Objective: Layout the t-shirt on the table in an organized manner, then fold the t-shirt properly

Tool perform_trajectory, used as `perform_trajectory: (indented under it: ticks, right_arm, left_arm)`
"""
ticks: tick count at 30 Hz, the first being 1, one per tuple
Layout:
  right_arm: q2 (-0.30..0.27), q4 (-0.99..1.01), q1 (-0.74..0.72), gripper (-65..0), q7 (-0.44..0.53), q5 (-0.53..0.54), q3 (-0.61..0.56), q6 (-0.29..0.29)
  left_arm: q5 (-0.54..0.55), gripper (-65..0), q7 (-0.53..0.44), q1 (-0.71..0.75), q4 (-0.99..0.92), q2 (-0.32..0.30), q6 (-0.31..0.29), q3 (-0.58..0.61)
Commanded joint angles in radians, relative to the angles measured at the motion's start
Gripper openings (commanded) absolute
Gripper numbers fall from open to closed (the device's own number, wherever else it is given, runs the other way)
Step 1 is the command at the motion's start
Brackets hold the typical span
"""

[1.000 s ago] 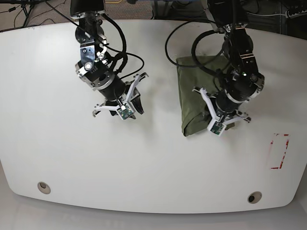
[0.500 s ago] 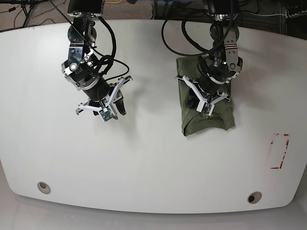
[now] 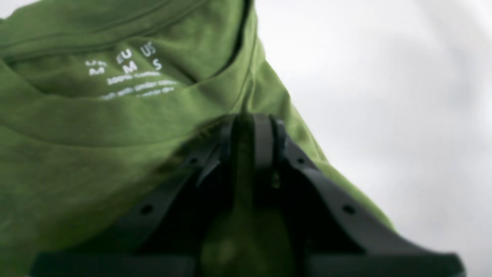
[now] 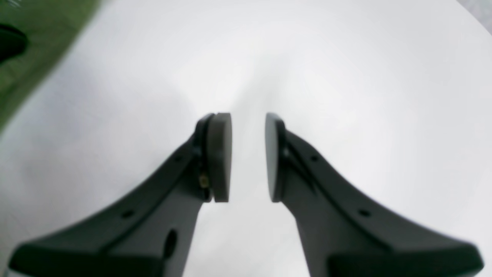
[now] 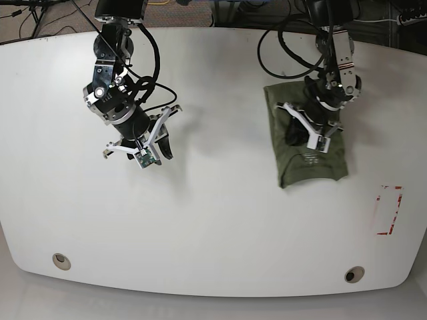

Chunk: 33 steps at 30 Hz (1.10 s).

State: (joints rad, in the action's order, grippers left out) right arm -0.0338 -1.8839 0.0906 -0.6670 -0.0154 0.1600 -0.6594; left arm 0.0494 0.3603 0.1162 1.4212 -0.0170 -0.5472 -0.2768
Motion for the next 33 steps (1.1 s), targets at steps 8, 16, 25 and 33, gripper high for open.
perform_trajectory:
  ticks: [8, 16, 25, 33]
  right_arm:
    - [-0.005, -0.021, -0.012, -51.2, 0.022, 0.013, 0.003, -0.003]
    - [-0.002, -0.026, 0.005, -51.2, 0.022, 0.013, 0.002, -0.003]
    - [-0.001, -0.026, 0.03, -51.2, 0.022, 0.013, -0.001, -0.003]
    - [-0.001, -0.027, 0.044, -51.2, 0.023, 0.013, -0.001, -0.003]
  left_arm:
    - [-0.053, -60.1, 0.056, 0.004, -0.116, -0.225, 0.032, -0.103]
    - [-0.053, -60.1, 0.05, -0.043, -0.256, -0.364, -0.109, -0.151]
    - [-0.053, -60.1, 0.05, -0.111, -0.406, -0.496, -0.151, -0.163]
    - [-0.056, -60.1, 0.052, -0.109, -0.435, -0.573, -0.151, -0.161]
